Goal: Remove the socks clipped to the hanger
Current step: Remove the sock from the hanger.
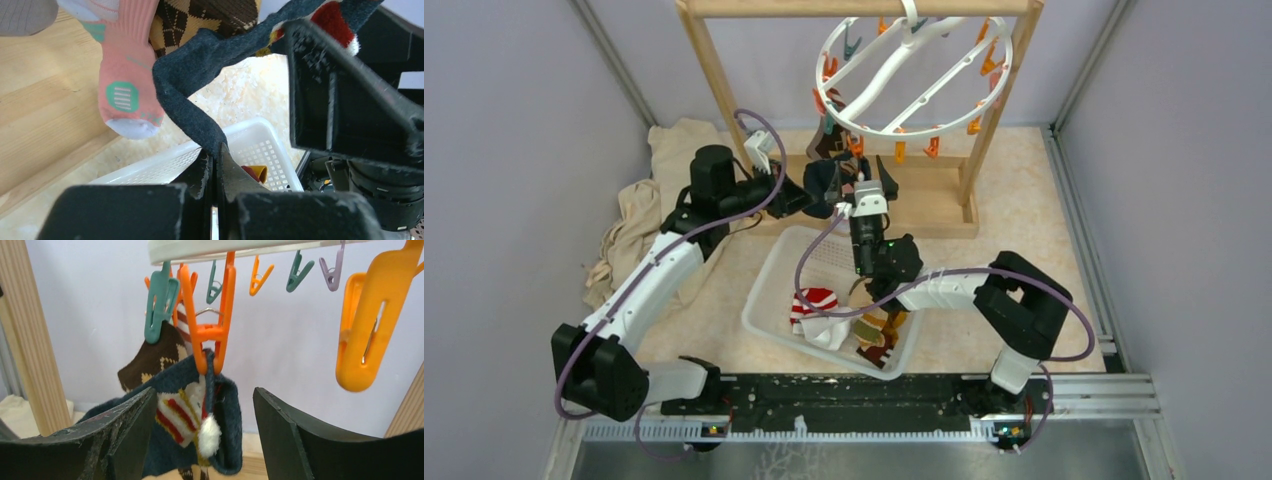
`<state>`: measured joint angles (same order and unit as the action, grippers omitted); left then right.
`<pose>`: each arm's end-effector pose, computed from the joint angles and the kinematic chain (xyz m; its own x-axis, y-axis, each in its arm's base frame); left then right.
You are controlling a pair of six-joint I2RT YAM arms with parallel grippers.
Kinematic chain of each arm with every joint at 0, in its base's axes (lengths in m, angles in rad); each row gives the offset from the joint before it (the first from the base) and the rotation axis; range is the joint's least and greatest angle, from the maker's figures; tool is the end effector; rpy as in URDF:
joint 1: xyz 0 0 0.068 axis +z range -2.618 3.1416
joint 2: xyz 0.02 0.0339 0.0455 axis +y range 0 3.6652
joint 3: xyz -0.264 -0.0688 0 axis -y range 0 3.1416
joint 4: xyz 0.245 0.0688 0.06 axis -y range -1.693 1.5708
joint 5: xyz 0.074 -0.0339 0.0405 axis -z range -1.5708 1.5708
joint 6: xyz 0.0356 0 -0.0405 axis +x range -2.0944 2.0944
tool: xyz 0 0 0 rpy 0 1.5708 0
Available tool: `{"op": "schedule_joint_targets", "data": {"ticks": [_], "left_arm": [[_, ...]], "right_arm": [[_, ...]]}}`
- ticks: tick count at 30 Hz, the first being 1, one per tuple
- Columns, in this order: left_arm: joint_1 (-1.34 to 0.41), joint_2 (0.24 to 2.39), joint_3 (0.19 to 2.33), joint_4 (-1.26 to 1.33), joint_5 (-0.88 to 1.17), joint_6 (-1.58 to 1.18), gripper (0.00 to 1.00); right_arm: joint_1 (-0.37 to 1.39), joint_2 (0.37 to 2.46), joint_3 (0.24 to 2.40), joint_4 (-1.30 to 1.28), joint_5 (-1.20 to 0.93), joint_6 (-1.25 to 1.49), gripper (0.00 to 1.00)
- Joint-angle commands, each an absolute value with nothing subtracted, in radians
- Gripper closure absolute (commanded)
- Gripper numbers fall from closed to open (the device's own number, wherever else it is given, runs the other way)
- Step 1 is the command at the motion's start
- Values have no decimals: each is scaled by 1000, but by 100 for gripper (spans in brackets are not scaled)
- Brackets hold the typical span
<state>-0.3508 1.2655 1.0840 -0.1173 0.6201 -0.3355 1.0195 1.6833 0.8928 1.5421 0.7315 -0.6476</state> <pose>0.2660 -0.1194 0.3498 -0.5248 -0.0933 -0.8461 0.6655 0.5747 -0.4762 0.1973 0.2755 0.3125 0.5135 -0.0221 -0.8578 -0.0859 0.9933 -0.0770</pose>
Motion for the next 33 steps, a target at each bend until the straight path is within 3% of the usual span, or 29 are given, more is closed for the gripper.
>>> {"op": "schedule_joint_targets", "data": {"ticks": [1, 15, 33], "left_arm": [[-344, 1279, 1110, -124, 623, -310, 100], [-341, 1291, 1107, -121, 616, -304, 100], [-340, 1288, 1098, -96, 629, -321, 100]], "right_arm": [[990, 1661, 954, 1651, 663, -589, 30], [972, 1641, 1024, 1571, 592, -557, 32], [915, 1616, 1109, 1370, 545, -465, 42]]}}
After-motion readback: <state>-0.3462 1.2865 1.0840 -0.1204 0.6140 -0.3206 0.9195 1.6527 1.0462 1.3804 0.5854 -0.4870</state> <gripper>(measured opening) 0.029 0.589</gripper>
